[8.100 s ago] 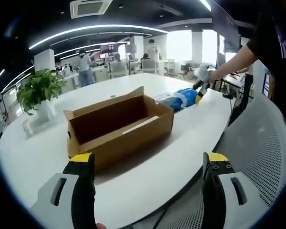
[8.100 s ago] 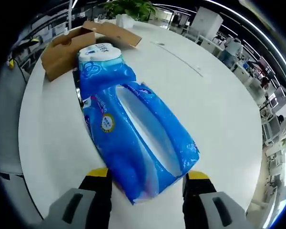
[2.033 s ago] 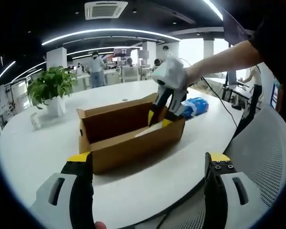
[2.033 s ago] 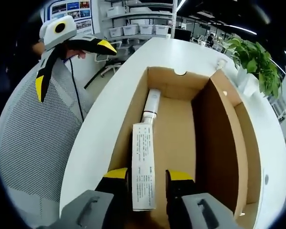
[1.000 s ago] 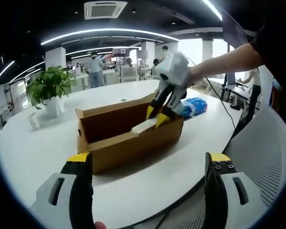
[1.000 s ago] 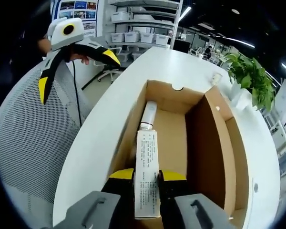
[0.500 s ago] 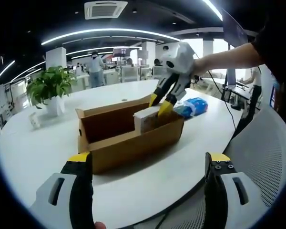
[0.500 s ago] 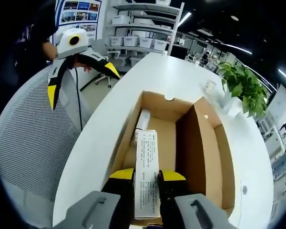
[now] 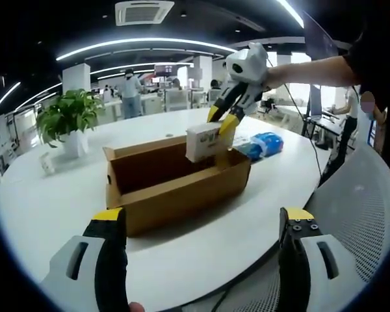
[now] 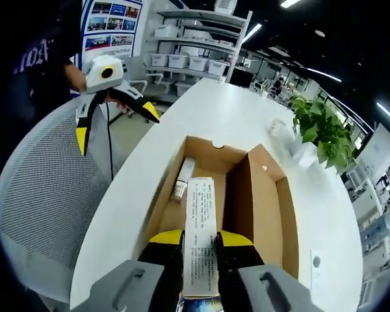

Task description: Operate the shoe box by opening the lid, removing the specified soft item, and placing it in the target area until the item is outside and the box remains undamaged.

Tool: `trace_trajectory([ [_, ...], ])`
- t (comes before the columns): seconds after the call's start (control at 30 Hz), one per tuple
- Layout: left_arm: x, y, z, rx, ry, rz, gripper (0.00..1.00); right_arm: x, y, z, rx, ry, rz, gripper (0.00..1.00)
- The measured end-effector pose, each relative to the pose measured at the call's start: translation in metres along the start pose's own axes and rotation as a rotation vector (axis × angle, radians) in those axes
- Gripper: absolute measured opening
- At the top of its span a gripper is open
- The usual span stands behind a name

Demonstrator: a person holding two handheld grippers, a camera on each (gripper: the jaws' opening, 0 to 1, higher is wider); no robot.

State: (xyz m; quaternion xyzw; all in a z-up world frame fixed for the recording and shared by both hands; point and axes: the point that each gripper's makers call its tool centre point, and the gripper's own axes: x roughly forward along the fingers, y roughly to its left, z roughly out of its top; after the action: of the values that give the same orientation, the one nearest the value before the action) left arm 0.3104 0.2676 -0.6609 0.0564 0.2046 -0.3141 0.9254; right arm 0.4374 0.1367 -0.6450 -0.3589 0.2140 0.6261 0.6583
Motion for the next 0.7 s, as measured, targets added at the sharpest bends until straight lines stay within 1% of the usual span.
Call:
trace_trajectory([
  [0.3, 0.0, 0.0, 0.0, -0.001, 0.002, -0.003, 0.97, -0.023, -0.008, -0.009, -0.005, 0.014, -0.023, 0.15],
  [0.7, 0.0, -0.001, -0.002, -0.002, 0.009, -0.007, 0.97, -0.053, -0.014, -0.03, 0.015, 0.043, -0.068, 0.15],
])
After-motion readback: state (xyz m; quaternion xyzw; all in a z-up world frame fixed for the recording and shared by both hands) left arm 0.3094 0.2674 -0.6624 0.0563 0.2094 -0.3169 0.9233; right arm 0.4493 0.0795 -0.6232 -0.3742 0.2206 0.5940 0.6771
